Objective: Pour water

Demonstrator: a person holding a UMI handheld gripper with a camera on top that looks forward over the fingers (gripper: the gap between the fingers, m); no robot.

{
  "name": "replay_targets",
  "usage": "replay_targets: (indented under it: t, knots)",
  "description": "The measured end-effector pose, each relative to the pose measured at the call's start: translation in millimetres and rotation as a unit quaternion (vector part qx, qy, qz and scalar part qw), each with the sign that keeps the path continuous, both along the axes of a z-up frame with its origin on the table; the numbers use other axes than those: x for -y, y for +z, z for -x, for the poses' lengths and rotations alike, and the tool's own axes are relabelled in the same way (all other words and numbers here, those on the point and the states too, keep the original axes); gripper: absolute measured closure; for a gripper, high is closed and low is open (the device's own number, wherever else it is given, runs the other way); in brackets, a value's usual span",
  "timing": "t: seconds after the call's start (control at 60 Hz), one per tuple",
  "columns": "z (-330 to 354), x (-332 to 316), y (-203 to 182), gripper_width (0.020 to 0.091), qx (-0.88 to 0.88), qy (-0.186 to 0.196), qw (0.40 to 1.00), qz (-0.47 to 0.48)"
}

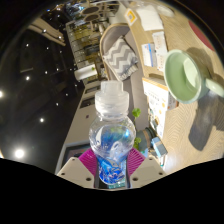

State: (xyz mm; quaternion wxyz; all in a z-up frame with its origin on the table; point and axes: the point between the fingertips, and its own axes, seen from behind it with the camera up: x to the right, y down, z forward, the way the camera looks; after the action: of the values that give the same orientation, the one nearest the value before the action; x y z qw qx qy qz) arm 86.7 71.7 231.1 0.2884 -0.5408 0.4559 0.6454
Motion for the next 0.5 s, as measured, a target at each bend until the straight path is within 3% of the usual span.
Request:
replay_targets:
  t: [0.233, 0.383, 0.5]
  knots:
    - [12.0, -15.7, -60.2, 0.0759, -0.095, -0.017, 0.992, 0.079]
    - [5.1, -8.7, -61.9, 0.0759, -0.062, -0.020, 0.994, 0.085]
    - [-2.9, -3.9, -56.7, 0.0760, 0.059, -0.007, 0.996, 0.070]
